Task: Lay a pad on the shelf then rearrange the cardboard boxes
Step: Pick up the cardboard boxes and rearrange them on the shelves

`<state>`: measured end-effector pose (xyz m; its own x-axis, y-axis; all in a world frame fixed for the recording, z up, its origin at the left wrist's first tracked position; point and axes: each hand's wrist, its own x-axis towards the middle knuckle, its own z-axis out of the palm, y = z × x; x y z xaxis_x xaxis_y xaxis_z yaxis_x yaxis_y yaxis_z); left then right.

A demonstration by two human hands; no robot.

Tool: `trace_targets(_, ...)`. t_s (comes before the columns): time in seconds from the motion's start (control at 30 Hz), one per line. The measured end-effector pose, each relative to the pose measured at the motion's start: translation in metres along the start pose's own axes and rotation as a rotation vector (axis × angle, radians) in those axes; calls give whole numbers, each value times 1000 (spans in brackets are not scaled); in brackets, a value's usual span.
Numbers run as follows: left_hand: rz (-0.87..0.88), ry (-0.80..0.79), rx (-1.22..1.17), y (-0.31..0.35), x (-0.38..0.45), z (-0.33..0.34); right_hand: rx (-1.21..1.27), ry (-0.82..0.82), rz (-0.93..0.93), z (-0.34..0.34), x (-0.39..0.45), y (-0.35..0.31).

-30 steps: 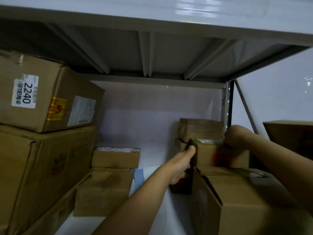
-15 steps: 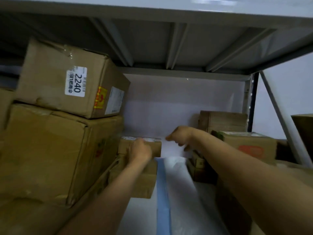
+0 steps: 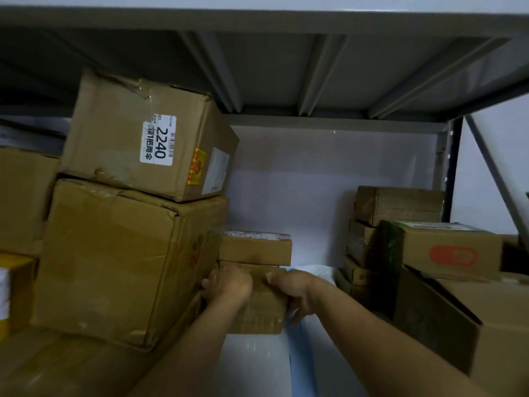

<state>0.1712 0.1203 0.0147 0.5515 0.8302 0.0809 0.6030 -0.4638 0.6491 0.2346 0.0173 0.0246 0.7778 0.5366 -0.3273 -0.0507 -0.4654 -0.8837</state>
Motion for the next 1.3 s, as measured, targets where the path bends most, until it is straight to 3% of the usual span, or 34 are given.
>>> trace_targets(0.07,5,8,-129,0,2,0,-74,69,-14,-3,-5,-5)
trace_targets(0.27,-76,-121,-1013,12,-14,-13,-216,355,-259,-24,-32,-28)
trace_targets(0.37,-81,-225,-1215,30,-30,-26,-223,489,-339,-43,-43,-40)
trace_targets(0.63,30,-358,-1410,98,-63,-33,-262,705,-507,-121,-104,-61)
trace_targets(0.97,454,-469,-1348,191,-122,-12,17,790,-545,-234,-151,-35)
trace_targets(1.3,355,-389,-1299,226,-124,23,96,792,-482,-269,-134,-13)
